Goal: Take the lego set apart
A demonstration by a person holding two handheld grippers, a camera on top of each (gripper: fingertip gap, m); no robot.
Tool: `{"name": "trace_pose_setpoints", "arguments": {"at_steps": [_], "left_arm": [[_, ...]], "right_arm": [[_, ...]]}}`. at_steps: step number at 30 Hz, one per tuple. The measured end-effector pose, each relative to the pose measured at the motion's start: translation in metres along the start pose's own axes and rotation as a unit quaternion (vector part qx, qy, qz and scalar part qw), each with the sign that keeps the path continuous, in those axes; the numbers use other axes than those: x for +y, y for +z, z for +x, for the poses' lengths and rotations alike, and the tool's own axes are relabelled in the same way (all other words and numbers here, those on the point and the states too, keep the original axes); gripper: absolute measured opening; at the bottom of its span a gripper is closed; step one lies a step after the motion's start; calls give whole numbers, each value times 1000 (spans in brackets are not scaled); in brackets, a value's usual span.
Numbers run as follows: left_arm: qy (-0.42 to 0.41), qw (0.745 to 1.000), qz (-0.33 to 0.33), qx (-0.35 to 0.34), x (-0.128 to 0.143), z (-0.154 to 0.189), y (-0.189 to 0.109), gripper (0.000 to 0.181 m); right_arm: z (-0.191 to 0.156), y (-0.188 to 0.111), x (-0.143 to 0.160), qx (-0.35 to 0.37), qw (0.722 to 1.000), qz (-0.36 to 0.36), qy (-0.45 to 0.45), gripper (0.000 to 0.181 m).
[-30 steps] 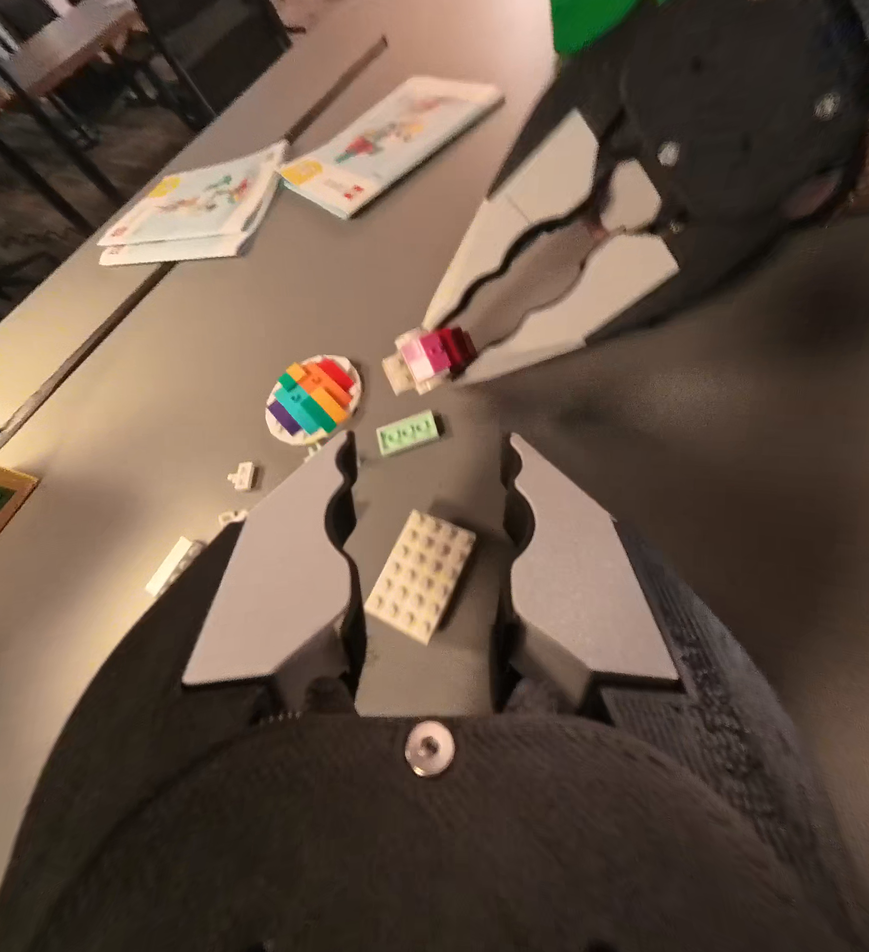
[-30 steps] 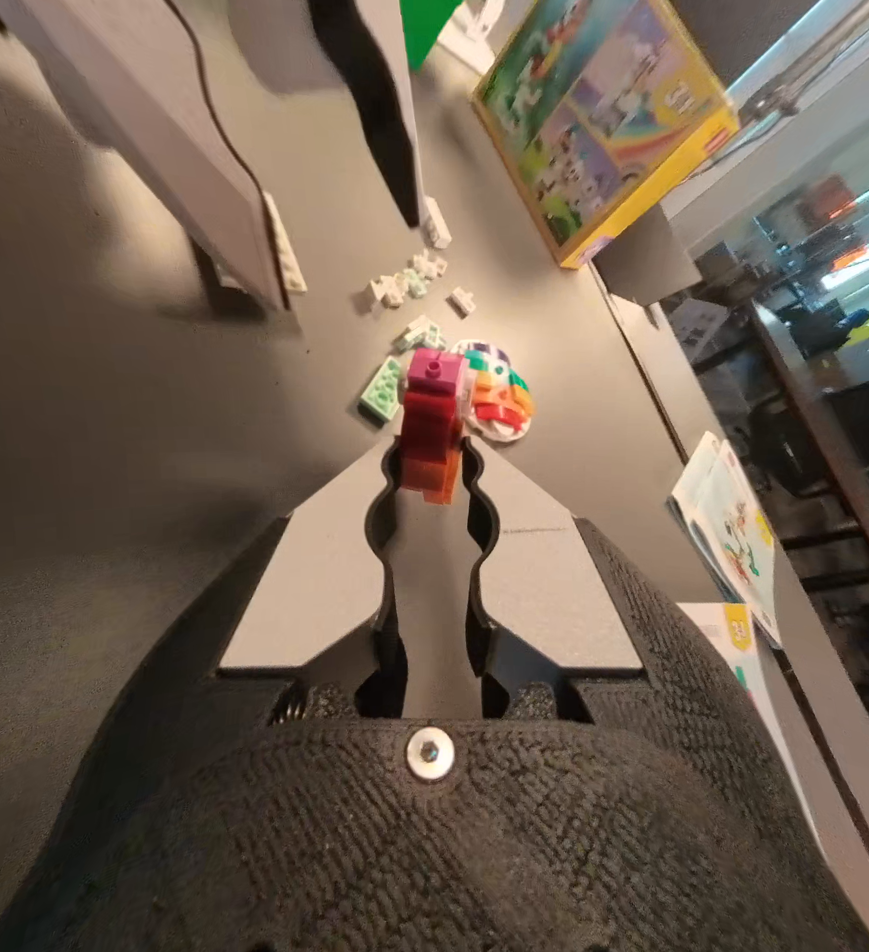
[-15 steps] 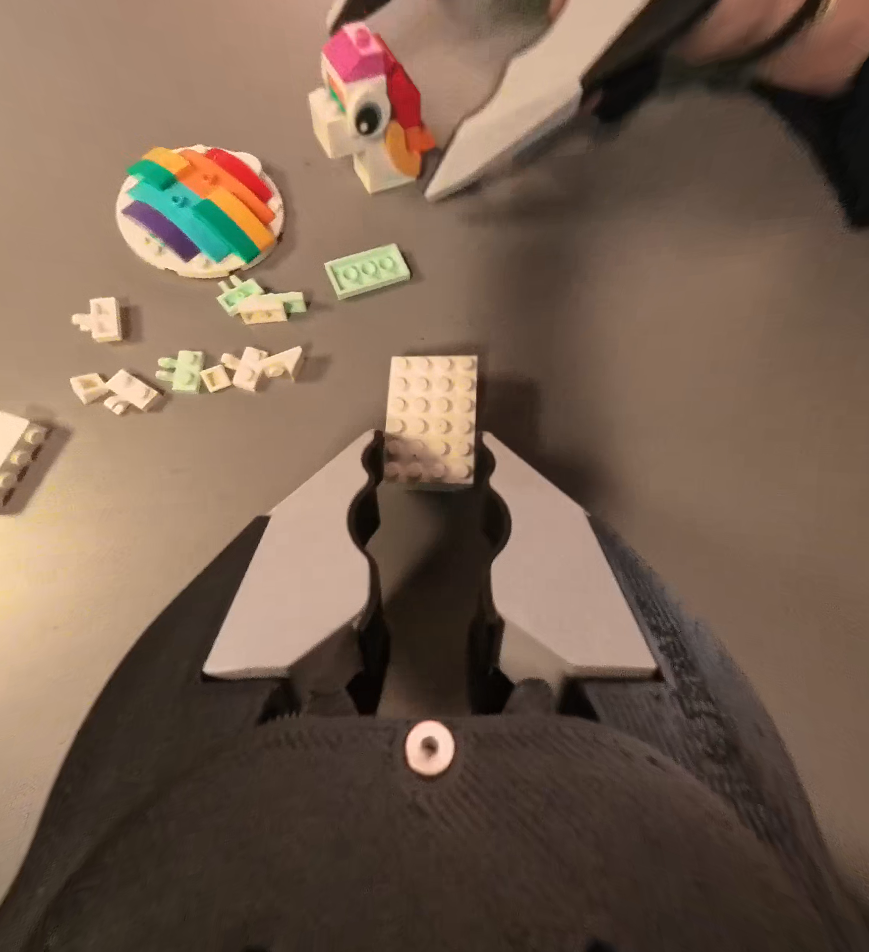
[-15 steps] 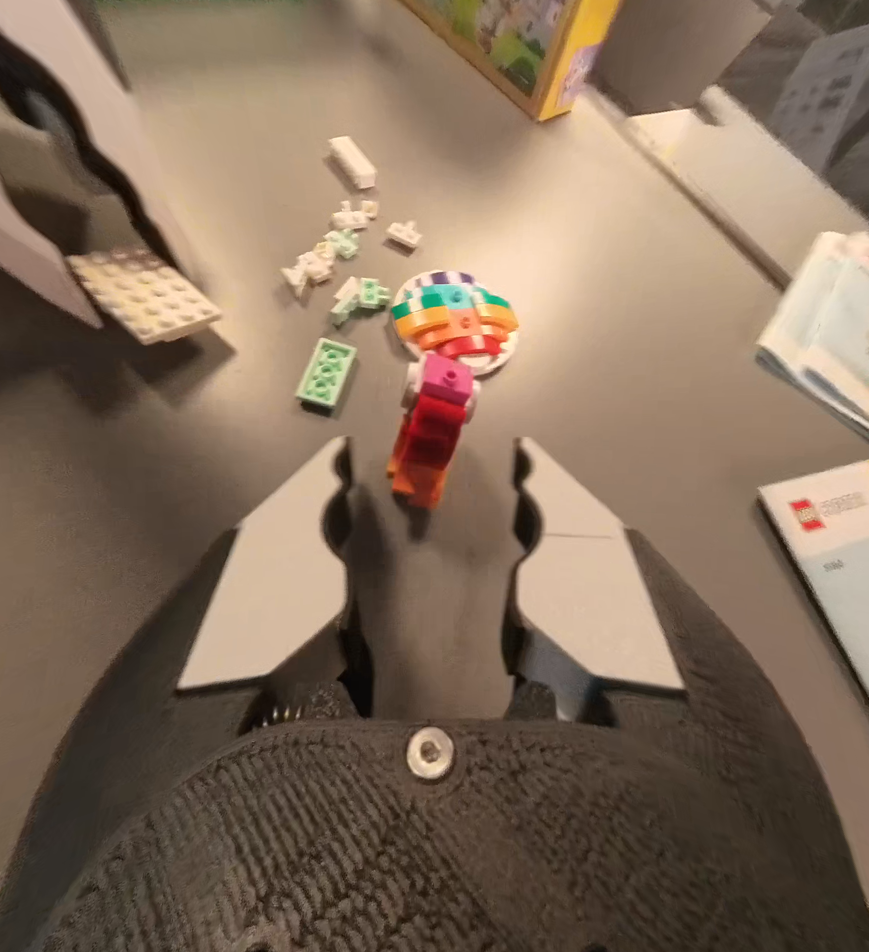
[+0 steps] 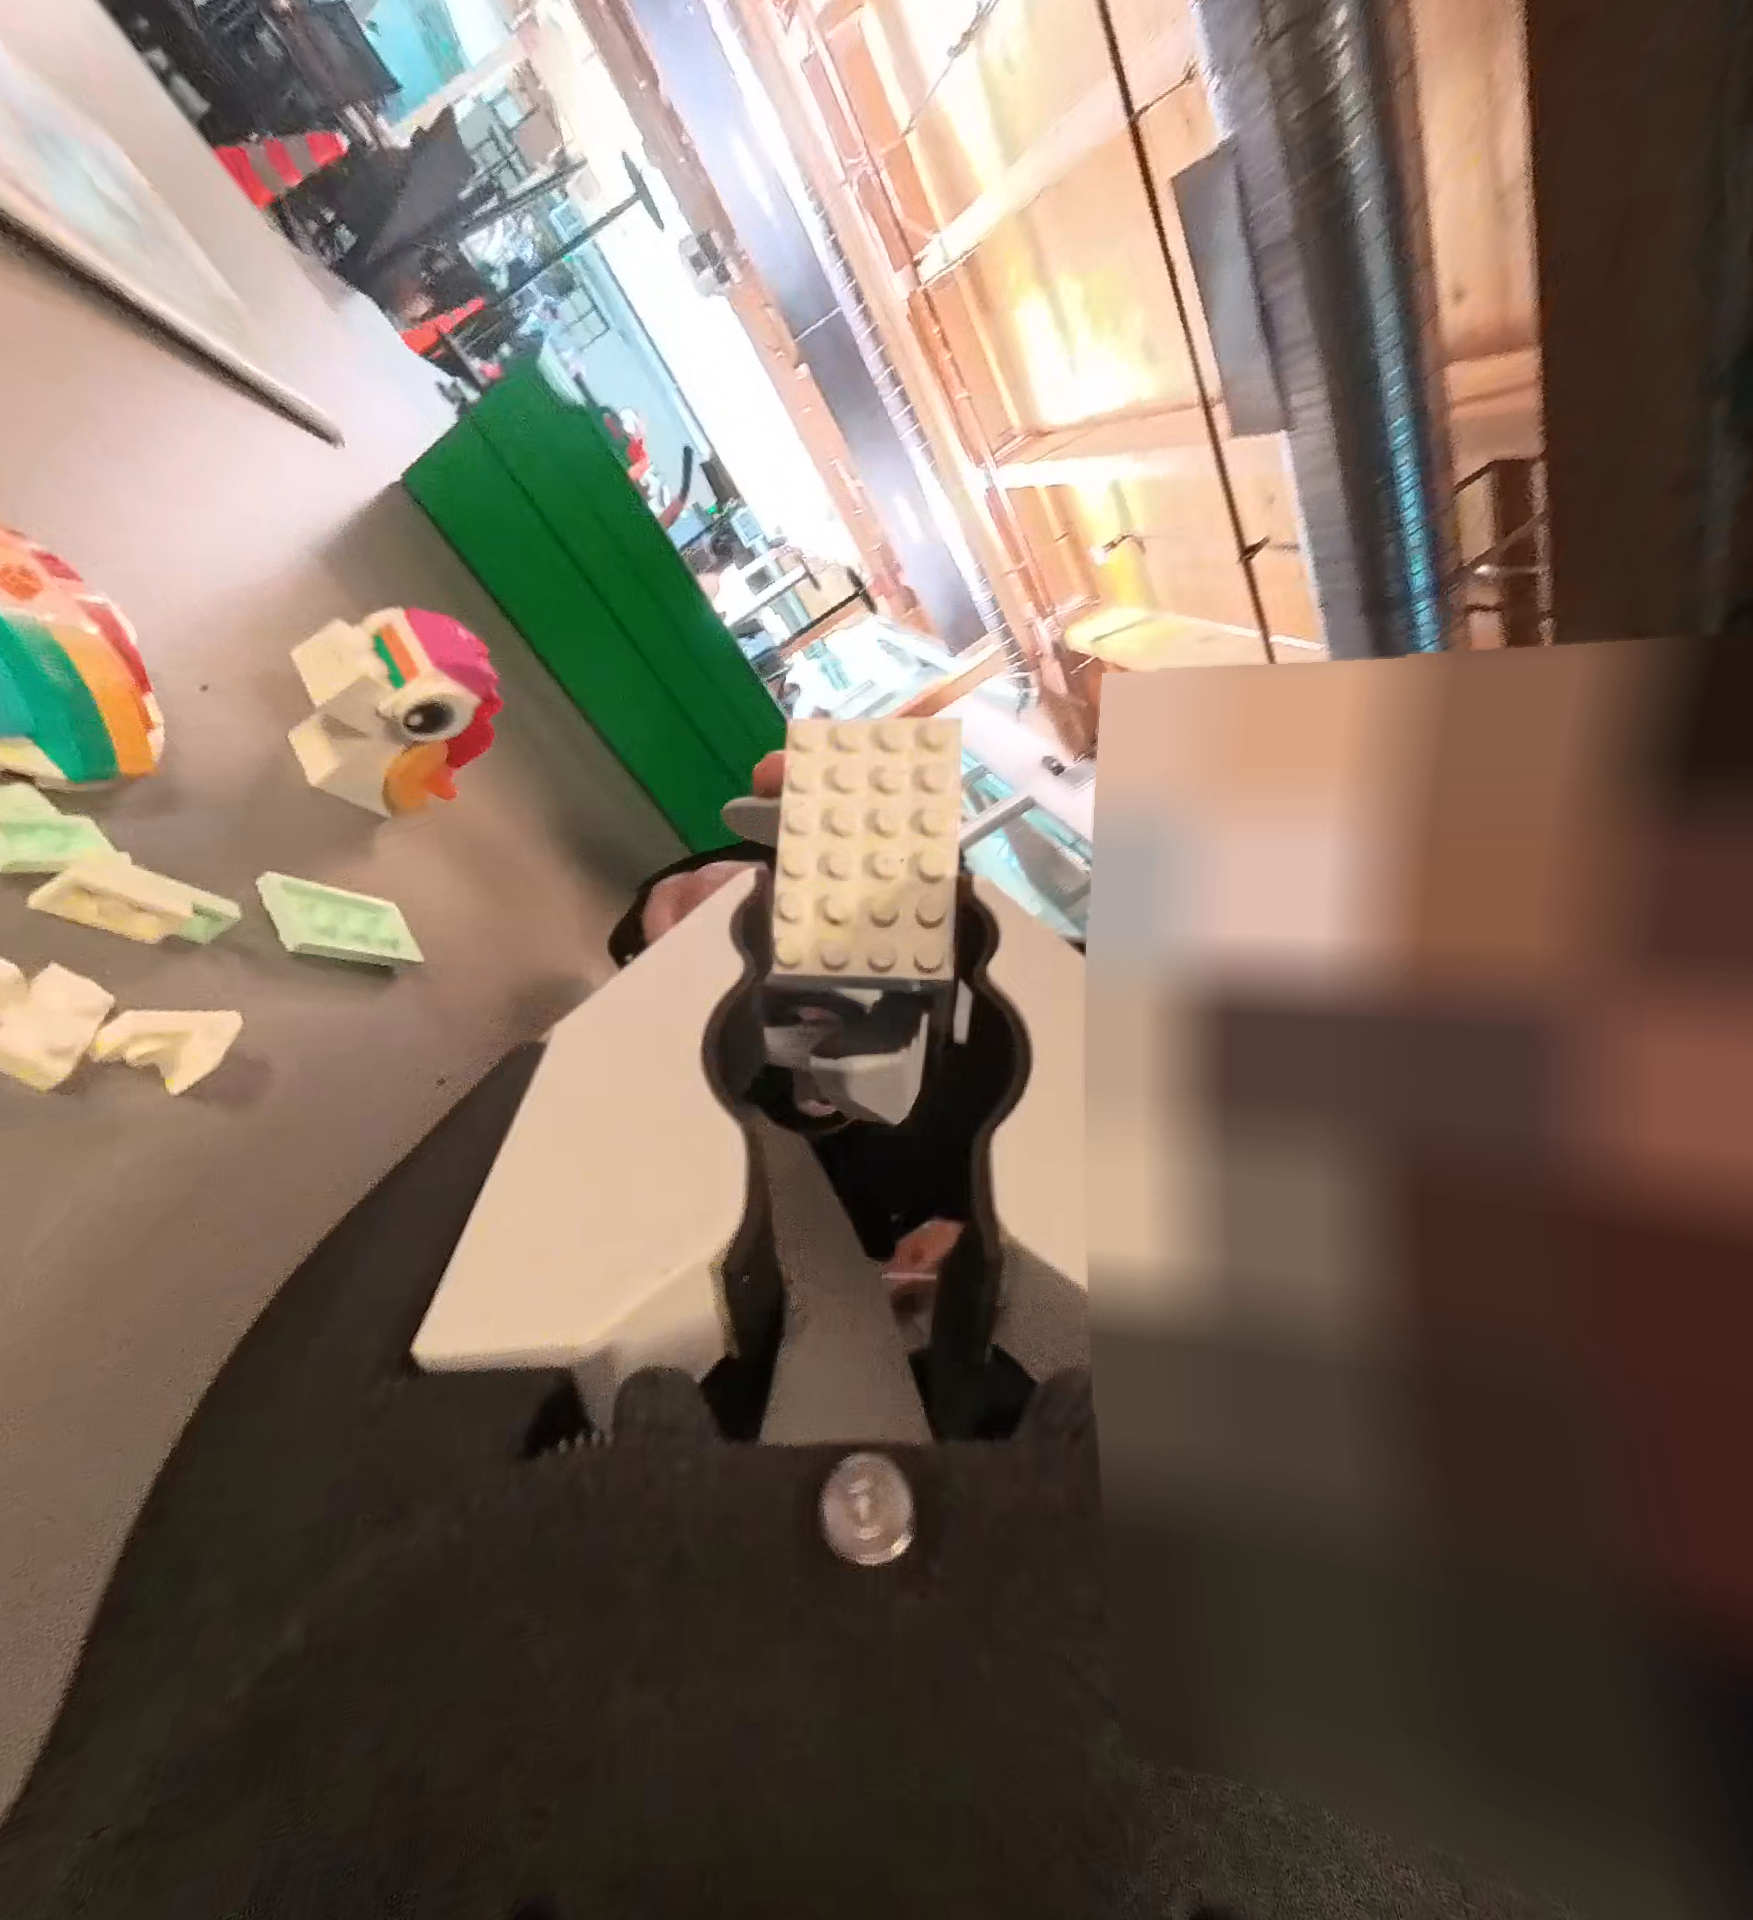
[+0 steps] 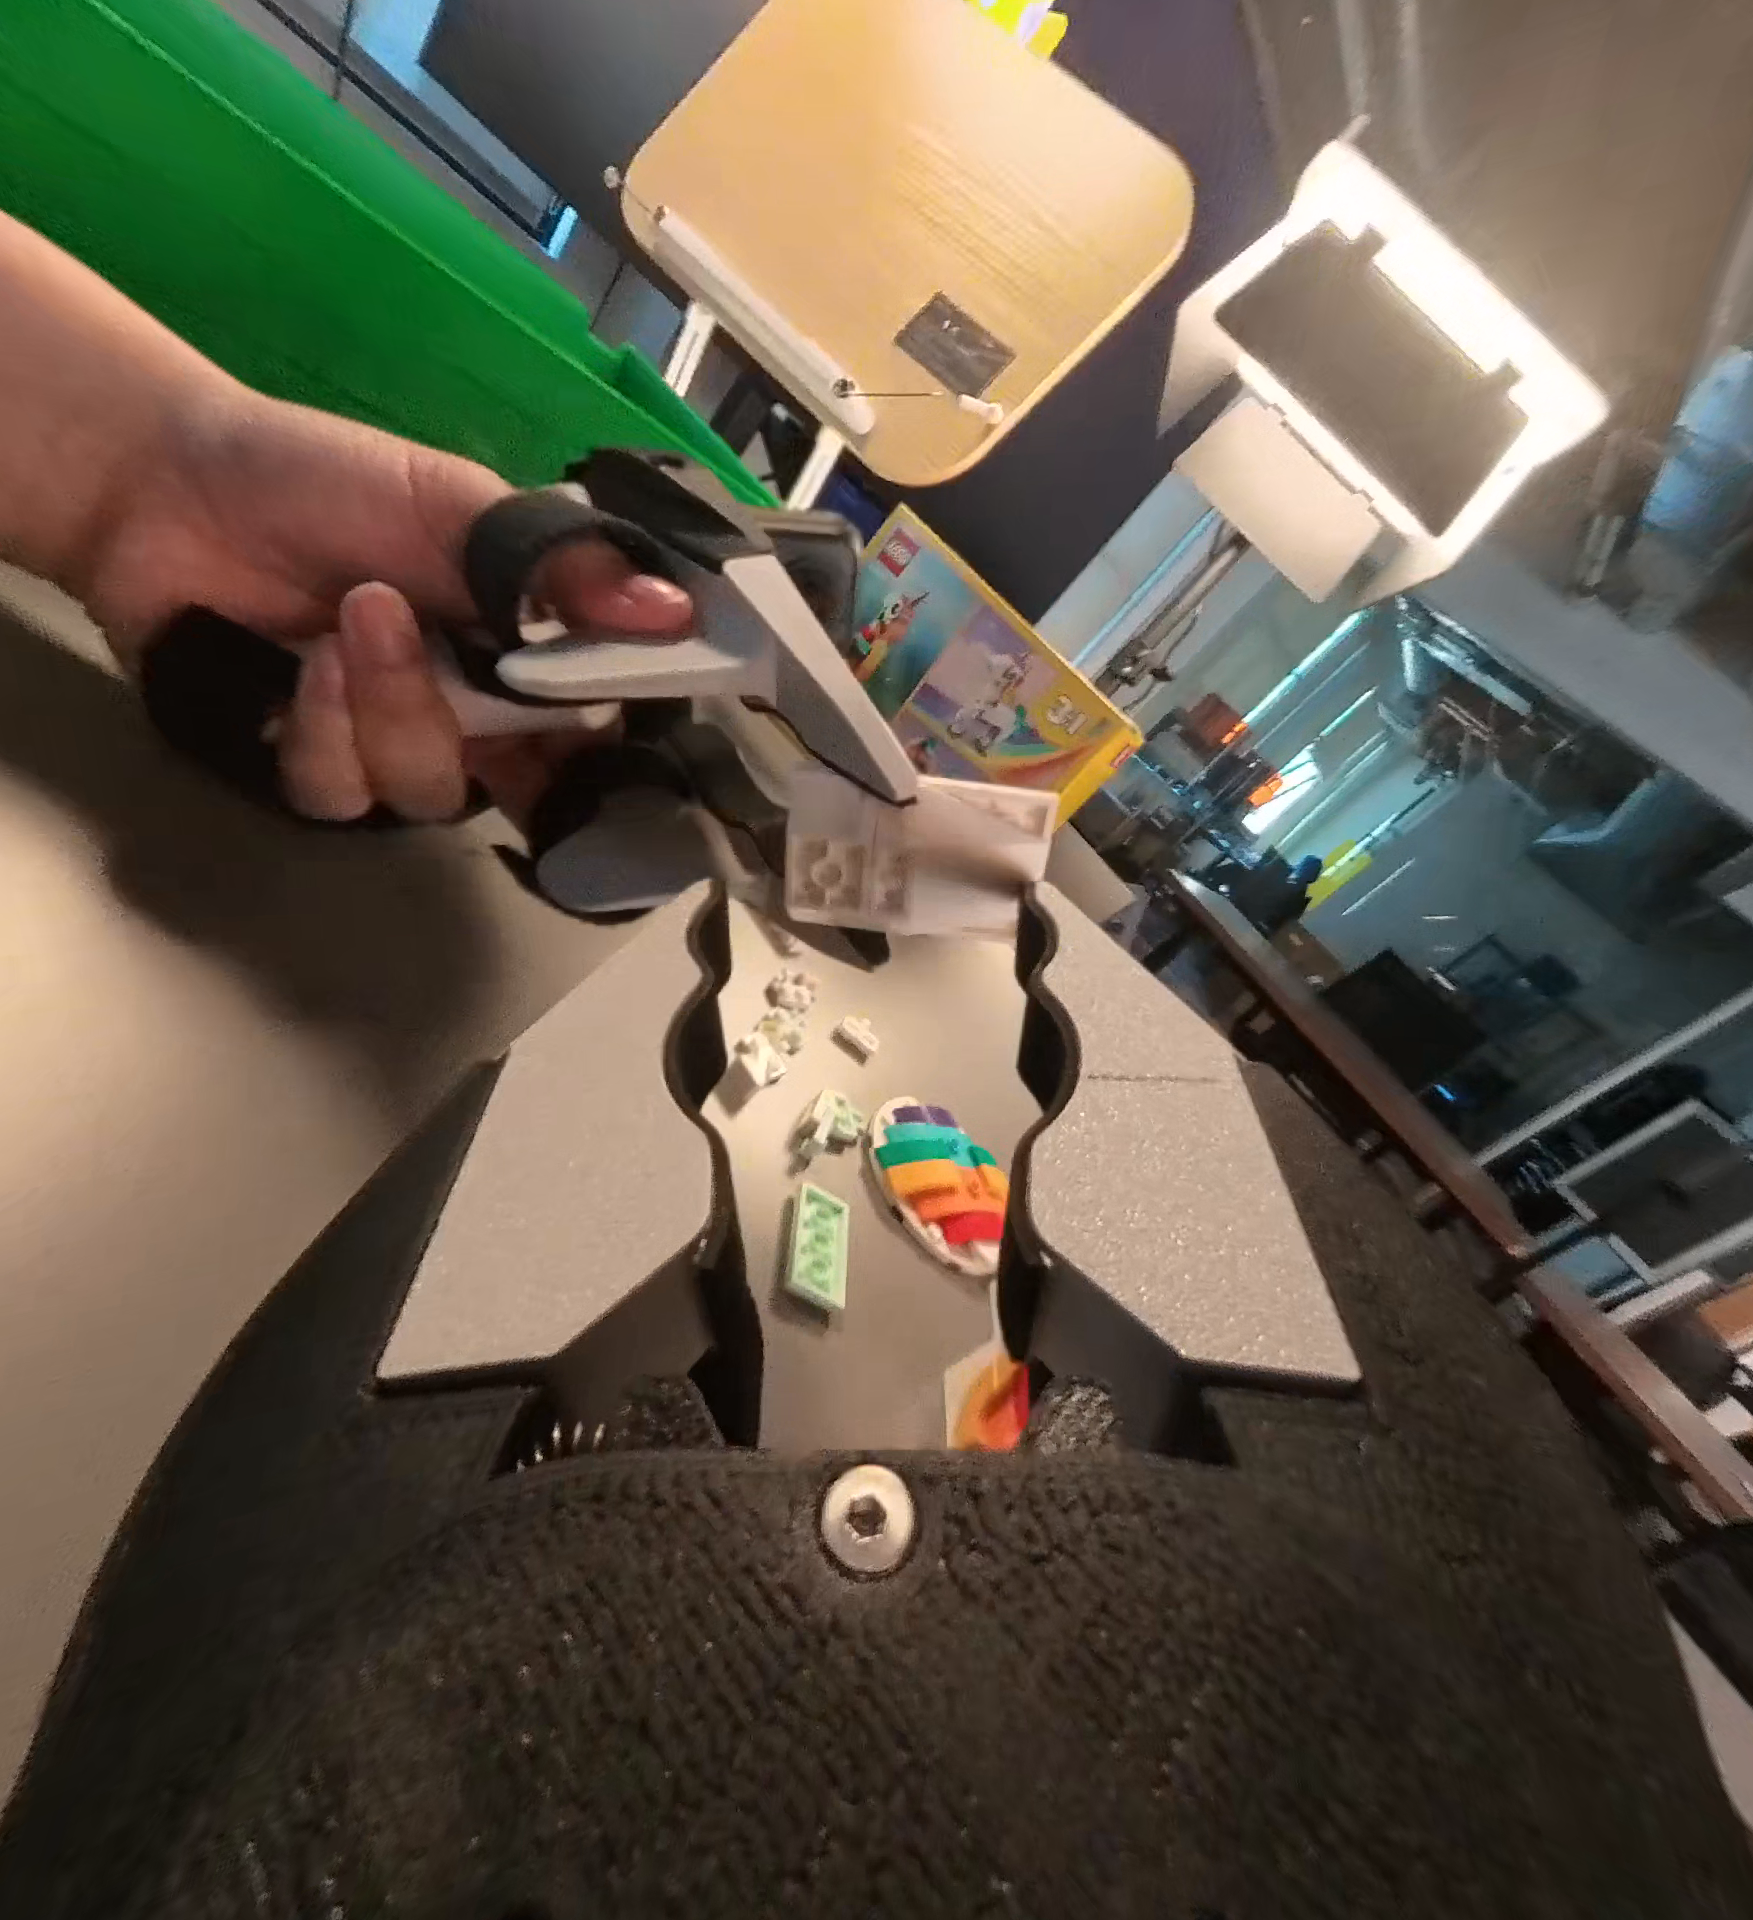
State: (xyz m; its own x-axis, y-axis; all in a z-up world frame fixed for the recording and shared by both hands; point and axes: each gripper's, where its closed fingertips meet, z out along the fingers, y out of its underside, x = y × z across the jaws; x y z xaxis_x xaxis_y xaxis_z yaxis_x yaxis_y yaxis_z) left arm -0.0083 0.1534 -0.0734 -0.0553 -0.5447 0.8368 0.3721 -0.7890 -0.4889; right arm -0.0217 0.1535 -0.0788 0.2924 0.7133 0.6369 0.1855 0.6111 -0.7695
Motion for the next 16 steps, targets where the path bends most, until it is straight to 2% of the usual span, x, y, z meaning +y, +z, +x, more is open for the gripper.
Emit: {"name": "trace_pose_setpoints", "arguments": {"at_steps": [1,6,9,16], "left_arm": [[-3,1000,4,-3,-2,-1,-1,34],[-35,999,23,-18,-8,-11,-5,33],[-50,998,19,-18,-8,-14,-4,33],[-47,998,-8,-35,1,-16,-4,33]], "right_arm": [[2,3,-1,8,1000,4,-1,55],[7,15,-4,11,999,25,36,55],[11,22,3,18,999,9,37,59],[2,20,8,-51,995,1,85,51]]}}
